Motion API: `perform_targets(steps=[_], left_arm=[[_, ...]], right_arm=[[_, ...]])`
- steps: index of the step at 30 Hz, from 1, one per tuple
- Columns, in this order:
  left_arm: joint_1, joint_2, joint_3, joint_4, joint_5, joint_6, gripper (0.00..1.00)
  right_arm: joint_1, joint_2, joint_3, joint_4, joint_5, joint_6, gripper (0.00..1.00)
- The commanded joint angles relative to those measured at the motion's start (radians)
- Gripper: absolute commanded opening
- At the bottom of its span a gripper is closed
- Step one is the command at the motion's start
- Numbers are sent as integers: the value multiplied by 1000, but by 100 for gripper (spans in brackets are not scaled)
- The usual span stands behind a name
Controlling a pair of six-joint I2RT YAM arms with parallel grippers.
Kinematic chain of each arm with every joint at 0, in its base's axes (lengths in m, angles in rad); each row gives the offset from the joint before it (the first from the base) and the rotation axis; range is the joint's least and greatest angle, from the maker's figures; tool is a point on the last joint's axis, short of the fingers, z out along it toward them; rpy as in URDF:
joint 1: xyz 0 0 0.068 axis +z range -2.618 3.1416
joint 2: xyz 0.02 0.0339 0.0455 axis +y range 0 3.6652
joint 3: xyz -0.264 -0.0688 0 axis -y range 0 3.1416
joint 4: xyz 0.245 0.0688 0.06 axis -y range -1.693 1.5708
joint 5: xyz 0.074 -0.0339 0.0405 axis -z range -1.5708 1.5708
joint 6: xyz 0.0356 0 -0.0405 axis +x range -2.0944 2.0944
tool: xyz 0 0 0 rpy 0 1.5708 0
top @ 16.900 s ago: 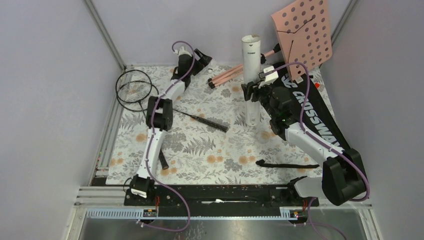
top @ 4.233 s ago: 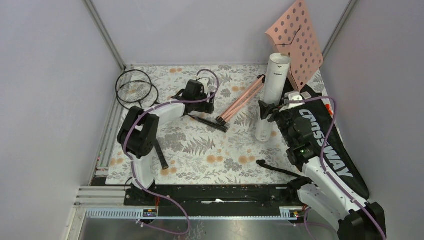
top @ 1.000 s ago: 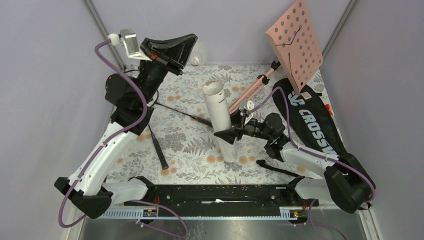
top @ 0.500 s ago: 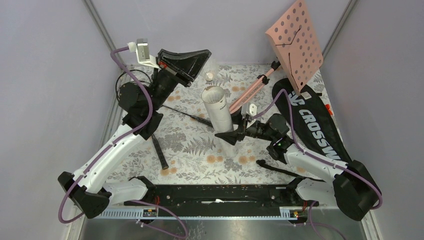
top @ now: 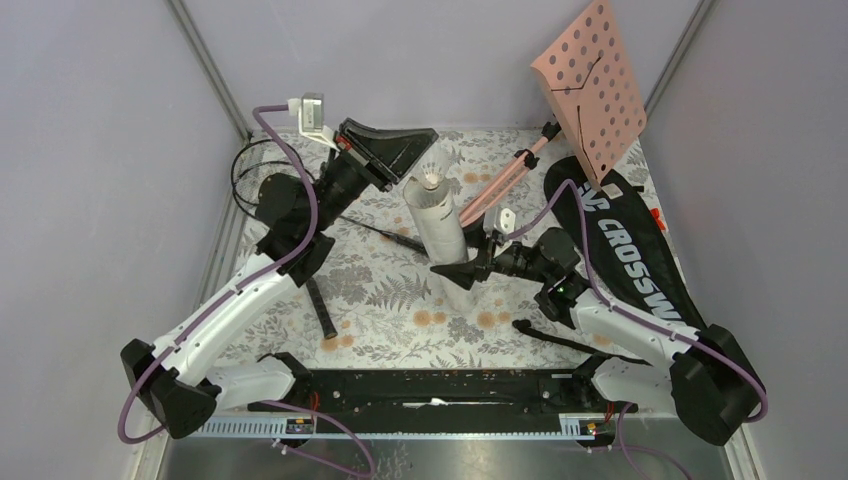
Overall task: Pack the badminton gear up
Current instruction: Place the shuttlecock at the shuttle tube.
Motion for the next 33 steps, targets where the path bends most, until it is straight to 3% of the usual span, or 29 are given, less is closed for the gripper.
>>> perform_targets(steps=[1,6,10,17,19,20,28,31,33], left_arm=[[-6,-49,-67,70,14,-52,0],[-8,-64,-119,97,41,-63,0],[-13,-50,-111,91,109,-93,11],[-39,-60,-58,-7,168,-13,55],[-44,-89,-47,-47,150,35,95],[-45,-104,-41,-71,139,68,99],[-45,-301,-61,-339,-82,325,99],[-46,-376,-146,-364,-174,356,99],[-45,-411,-220,-333,-150,386,99]], right_arm=[[9,-55,36,83,40,-17,46],[10,-83,23,91,37,-11,46],[10,-101,20,94,37,-11,46],[10,-114,22,90,37,4,46],[9,-120,20,89,35,9,46],[10,-122,19,88,35,10,46],[10,-169,-9,80,60,20,46],[9,-199,-22,63,107,42,46],[9,-213,-25,42,148,62,46]])
